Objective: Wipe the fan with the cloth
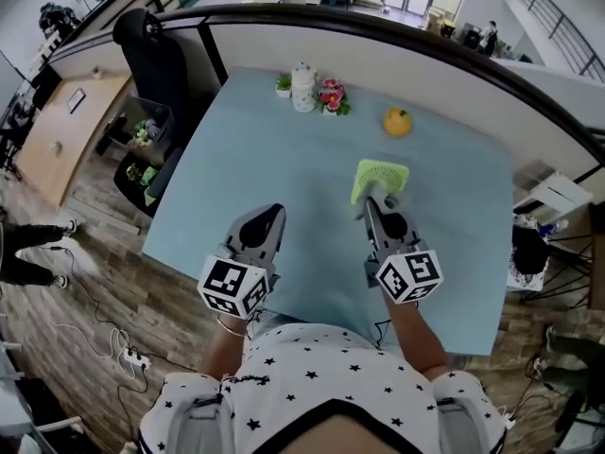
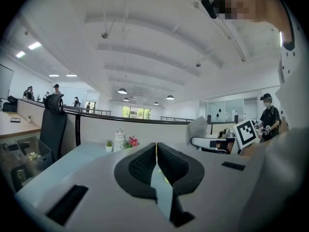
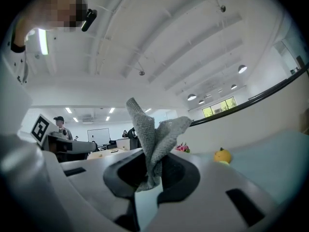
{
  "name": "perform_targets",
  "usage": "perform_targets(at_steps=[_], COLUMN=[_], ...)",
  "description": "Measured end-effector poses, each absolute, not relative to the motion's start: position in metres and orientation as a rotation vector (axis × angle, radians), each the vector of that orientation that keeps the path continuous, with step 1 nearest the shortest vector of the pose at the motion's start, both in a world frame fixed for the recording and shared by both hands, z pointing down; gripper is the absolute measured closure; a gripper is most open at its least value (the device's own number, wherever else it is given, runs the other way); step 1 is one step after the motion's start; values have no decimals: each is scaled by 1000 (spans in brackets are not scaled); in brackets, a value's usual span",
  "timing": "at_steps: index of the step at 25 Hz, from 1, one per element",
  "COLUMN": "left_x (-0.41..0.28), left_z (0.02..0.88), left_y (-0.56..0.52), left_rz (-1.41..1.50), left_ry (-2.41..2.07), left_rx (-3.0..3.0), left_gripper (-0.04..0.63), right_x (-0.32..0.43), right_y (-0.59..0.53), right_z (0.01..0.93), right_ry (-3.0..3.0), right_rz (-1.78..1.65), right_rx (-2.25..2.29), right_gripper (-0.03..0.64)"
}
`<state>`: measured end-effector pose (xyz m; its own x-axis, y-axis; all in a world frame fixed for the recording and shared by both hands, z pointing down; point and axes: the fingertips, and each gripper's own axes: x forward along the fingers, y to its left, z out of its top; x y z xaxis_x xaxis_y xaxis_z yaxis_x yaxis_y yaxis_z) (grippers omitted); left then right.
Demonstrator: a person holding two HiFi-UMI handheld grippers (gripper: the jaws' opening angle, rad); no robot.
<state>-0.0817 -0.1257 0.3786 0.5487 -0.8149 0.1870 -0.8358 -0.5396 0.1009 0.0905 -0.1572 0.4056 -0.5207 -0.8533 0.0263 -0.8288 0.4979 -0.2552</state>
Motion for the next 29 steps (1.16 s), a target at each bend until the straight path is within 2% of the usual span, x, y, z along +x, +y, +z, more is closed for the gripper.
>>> perform_targets(at_steps=[29], left_x=[-135], left_z=[390], left_y=[-131], left_rz=[173], left_ry=[-1474], left_rx=[2520], left_gripper=[563], right_x=[27], right_y=[-170], right_z=[398], right_ry=[2680], right_rz=[-388], right_rx=[-1358], right_gripper=[569])
